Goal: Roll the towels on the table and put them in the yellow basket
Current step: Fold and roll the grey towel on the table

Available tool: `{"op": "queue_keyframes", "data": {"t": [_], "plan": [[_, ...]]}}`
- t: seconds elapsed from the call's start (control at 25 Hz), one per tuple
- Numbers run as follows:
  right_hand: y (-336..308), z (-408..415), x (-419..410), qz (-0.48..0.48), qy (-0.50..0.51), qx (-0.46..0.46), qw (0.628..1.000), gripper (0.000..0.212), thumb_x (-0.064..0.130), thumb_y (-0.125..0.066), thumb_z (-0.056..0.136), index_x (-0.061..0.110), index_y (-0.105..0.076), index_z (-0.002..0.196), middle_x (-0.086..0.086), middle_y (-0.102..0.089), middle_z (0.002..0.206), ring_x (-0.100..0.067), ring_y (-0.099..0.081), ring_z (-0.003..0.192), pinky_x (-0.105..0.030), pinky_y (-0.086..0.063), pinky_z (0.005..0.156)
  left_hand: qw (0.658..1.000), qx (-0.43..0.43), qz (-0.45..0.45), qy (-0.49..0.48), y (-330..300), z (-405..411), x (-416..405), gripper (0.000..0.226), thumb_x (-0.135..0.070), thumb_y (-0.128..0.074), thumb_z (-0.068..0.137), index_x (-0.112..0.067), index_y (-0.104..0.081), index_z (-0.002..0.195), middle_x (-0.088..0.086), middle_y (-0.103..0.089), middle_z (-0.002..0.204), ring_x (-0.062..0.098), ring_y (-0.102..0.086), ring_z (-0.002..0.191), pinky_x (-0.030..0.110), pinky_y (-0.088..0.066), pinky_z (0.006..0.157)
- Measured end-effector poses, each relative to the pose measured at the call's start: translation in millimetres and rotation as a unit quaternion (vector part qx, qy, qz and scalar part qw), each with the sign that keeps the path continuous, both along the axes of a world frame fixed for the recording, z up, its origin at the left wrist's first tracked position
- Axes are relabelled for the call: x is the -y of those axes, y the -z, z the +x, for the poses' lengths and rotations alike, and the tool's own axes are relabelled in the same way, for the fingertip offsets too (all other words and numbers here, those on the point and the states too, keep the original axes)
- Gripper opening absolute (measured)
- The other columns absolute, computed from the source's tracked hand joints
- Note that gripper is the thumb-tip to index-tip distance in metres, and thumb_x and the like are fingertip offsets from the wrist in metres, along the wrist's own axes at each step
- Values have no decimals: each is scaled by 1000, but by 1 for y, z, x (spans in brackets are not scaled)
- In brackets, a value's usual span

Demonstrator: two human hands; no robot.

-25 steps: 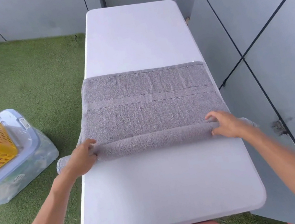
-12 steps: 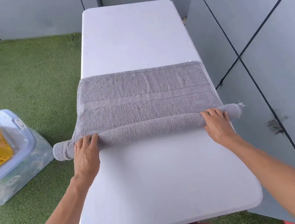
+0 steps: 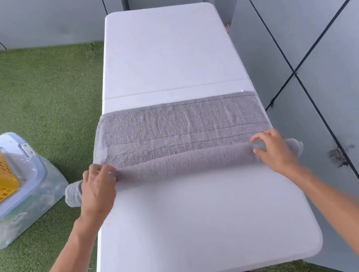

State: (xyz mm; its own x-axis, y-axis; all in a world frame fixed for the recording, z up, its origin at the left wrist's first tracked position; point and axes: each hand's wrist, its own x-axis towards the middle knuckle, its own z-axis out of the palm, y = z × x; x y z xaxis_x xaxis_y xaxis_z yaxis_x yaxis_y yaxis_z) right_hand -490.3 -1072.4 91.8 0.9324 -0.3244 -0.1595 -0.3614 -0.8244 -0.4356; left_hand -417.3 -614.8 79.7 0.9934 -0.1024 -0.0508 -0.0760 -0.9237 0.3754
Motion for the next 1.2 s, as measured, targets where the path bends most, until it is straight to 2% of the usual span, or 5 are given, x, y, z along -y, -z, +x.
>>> {"op": "queue_keyframes", "data": {"t": [0.28,0.52,0.72,0.92,1.2], "plan": [[31,-23,-15,-257,-97,-21,961,62,25,-79,69,12,-55,125,-10,-52,123,-34,-44,116,-49,-32,98,987,32,113,110,29,-25,13,67,3,-68,70,0,-43,132,17,-50,123,38,-46,115,54,-33,104],[11,-12,-3,-199,-123,-124,964,44,17,-59,89,16,-50,131,-2,-51,126,-26,-39,123,-42,-27,106,991,-61,83,90,8,-3,16,47,11,-51,80,-1,-53,126,18,-58,116,37,-49,110,43,-36,98],[-20,-20,18,38,-97,-249,963,49,19,-62,91,20,-46,137,-3,-45,135,-24,-46,121,-28,-38,96,965,-242,-49,84,-5,-2,-2,59,-1,-59,85,-13,-42,140,10,-56,130,28,-52,118,34,-39,98],[4,-29,-3,-120,-26,60,991,18,22,-61,90,22,-68,107,-4,-56,121,-28,-44,117,-46,-34,97,995,89,7,32,7,-19,4,13,-6,-62,88,-10,-67,99,11,-61,98,35,-50,89,48,-45,78],[22,-33,-16,-182,-93,-34,978,69,37,-74,77,6,-48,132,-6,-43,137,-28,-32,130,-44,-28,109,989,32,28,140,27,-29,5,62,-9,-77,75,3,-49,130,18,-54,125,36,-46,117,46,-38,104]]}}
